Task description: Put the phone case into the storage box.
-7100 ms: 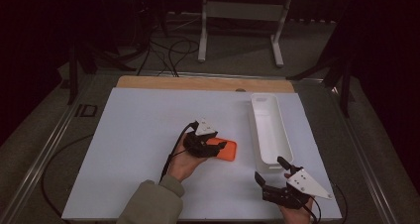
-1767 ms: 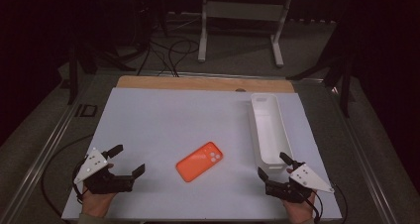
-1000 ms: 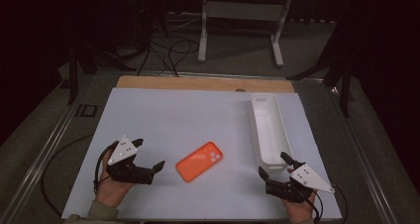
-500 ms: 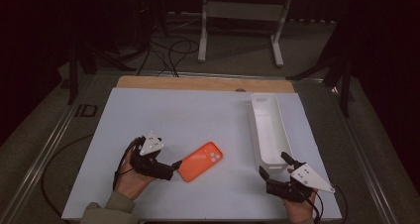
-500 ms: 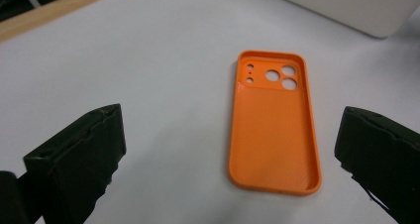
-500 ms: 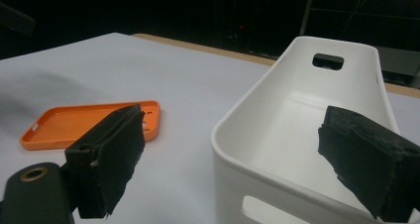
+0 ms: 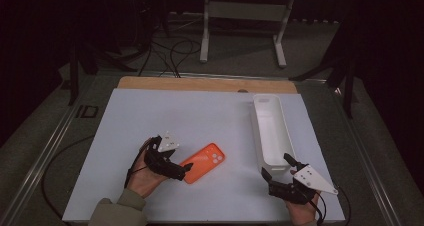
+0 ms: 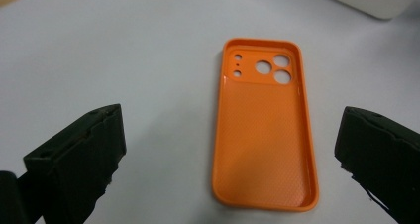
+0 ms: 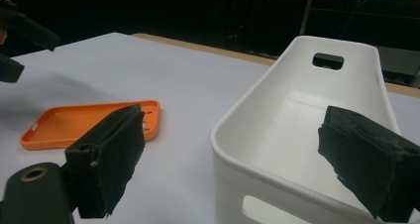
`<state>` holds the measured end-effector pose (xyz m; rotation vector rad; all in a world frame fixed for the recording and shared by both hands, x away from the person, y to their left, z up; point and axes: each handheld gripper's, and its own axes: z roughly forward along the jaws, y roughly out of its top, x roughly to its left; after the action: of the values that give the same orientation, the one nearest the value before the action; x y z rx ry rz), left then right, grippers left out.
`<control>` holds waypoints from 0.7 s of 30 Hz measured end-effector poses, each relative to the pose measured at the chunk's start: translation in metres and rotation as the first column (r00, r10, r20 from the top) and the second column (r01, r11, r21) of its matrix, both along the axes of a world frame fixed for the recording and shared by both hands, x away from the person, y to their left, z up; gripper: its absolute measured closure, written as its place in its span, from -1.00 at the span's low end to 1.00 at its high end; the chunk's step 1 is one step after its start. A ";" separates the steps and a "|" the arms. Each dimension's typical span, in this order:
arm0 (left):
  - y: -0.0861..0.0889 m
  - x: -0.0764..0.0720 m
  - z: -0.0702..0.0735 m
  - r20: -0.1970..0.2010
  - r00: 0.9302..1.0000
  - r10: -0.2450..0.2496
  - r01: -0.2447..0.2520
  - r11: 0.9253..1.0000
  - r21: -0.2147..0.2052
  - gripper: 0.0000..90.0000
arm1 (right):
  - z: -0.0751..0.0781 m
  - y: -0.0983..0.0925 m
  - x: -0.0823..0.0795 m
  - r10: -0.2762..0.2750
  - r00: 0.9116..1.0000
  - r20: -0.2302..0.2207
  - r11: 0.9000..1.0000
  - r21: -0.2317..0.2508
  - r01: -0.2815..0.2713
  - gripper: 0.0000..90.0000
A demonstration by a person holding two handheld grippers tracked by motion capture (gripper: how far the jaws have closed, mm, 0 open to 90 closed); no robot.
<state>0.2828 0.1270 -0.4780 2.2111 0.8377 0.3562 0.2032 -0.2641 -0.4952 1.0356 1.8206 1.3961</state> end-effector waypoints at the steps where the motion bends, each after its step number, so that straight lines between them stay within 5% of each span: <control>1: -0.003 0.001 -0.002 -0.009 1.000 -0.006 0.007 1.000 0.012 -1.00 | 0.000 0.000 0.000 0.000 1.000 0.000 1.000 0.000 0.000 -0.78; 21: -0.031 0.006 -0.017 -0.075 0.995 -0.062 0.070 0.992 0.104 -0.99 | 0.000 0.000 0.000 -0.003 1.000 -0.002 1.000 0.000 0.003 -0.78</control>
<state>0.2886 0.0960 -0.4950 2.3568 0.7977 0.2967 0.2034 -0.2643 -0.4955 1.0391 1.8200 1.3937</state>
